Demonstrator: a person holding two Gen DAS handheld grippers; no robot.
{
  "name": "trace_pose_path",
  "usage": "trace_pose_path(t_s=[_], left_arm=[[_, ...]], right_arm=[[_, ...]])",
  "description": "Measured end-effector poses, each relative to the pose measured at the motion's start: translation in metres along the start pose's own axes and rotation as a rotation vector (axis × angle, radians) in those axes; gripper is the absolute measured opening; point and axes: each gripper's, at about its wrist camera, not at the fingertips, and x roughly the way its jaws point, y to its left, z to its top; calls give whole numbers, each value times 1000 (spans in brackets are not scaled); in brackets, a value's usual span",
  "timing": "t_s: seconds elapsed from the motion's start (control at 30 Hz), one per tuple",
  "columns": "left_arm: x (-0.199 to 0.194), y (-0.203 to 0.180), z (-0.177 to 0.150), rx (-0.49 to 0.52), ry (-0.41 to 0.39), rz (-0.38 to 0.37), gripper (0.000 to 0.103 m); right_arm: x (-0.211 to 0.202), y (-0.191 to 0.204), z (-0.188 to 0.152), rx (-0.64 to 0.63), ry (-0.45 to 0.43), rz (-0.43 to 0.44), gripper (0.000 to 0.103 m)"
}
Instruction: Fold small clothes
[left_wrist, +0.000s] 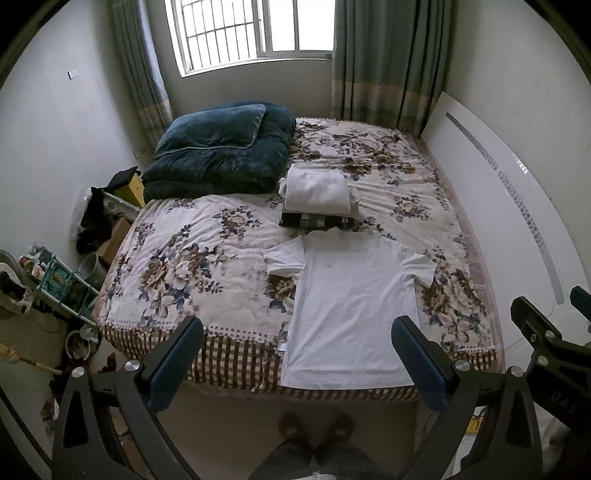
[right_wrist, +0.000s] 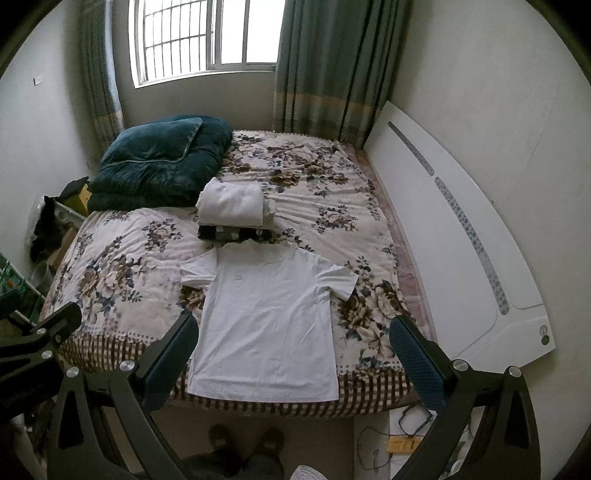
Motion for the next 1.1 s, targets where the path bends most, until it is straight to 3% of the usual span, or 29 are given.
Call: trace_pose_path(t_s=[0.2,0.37,0.47,0.67,0.9,1.1], left_arm=[[27,-10,23,2,-21,25,103],[92,-10,42,14,-50,60,103],[149,-20,51,31,-29,106,103],[293,-58,75,4,106,170,103],[436,-78,61,-60,230,255,103],[565,-87,25,-83,381,271,103]], right_arm=[[20,-9,32,44,18,7,103],[105,-44,28,177,83,-42,103],[180,-78,17,280,152,-89,103],[352,-169,8,506,294,-119,103],[583,-271,-44,759,430,-62,103],[733,-305,-112,1025,540,9,102]])
